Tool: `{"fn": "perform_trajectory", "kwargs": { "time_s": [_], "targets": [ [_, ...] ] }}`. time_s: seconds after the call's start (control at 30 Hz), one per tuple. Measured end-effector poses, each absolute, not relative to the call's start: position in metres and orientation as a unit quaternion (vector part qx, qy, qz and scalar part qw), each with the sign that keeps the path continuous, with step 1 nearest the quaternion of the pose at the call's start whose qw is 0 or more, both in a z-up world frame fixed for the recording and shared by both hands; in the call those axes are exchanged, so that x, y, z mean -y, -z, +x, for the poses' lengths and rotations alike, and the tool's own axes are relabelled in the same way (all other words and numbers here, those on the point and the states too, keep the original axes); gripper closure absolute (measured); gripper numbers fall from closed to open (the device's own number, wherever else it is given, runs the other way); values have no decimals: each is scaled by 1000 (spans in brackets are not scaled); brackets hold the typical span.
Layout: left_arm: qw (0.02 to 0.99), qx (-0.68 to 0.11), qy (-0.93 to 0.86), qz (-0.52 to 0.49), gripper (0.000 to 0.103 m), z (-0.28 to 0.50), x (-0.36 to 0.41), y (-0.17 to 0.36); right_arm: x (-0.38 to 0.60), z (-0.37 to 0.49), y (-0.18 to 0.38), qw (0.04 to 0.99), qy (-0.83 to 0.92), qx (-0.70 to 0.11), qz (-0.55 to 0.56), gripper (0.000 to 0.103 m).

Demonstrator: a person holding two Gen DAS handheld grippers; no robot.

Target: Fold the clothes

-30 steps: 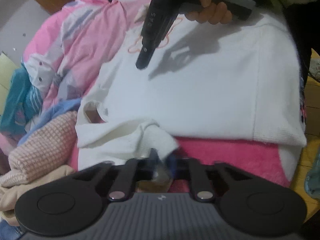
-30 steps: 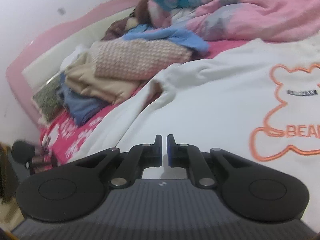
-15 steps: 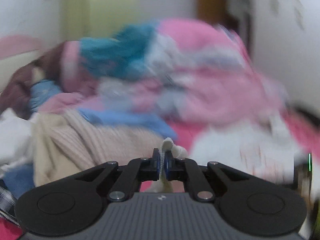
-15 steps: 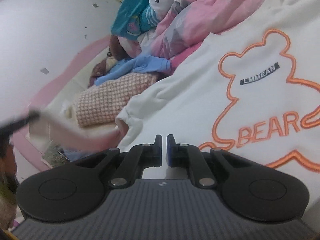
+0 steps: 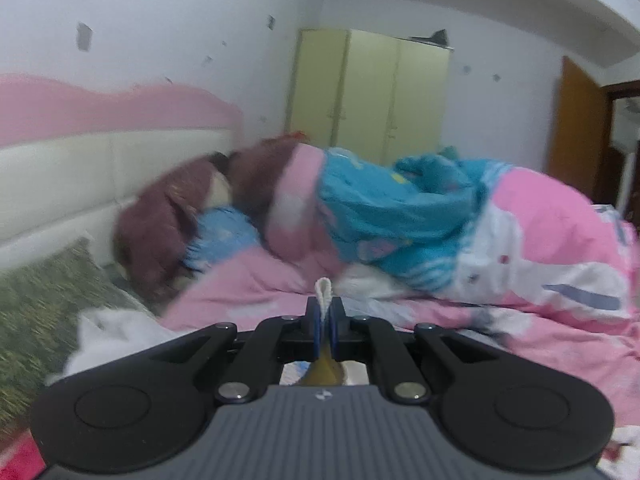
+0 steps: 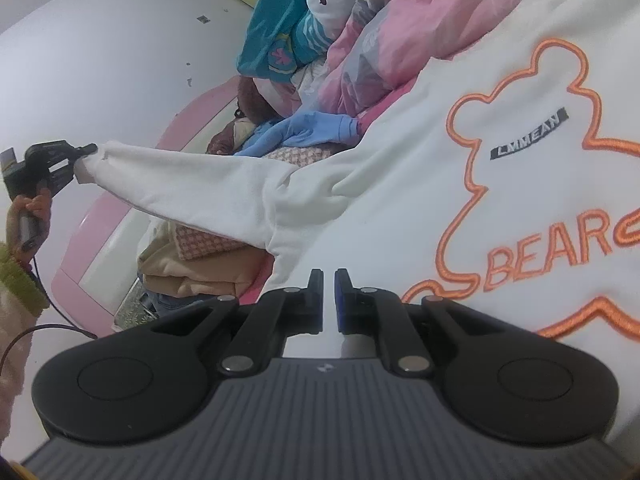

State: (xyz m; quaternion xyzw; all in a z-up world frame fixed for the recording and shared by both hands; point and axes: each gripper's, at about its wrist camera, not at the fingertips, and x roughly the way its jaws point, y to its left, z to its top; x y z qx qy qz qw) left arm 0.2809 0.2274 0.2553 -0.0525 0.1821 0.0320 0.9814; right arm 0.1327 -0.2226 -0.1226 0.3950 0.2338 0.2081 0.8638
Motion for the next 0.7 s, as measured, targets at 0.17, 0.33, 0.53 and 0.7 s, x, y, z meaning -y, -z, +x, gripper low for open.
{"fn": "perform_trajectory", "kwargs": {
  "time_s": [0.17,0.33,0.53,0.7],
  "targets": [
    [978,-184,-89,-38,98,296,-256,-251,224,132,124,861,-212,-232,399,96],
    [972,-203,-115,-38,98,309,-290,-230,225,132,125,859,-216,-232,403,96],
    [968,-221,-115,-27,98,321,-312,-200,226,132,126,856,-219,-231,406,96],
    [959,-250,-133,-24,97,327,-332,-169,226,131,126,855,-221,-232,408,96]
  ]
}}
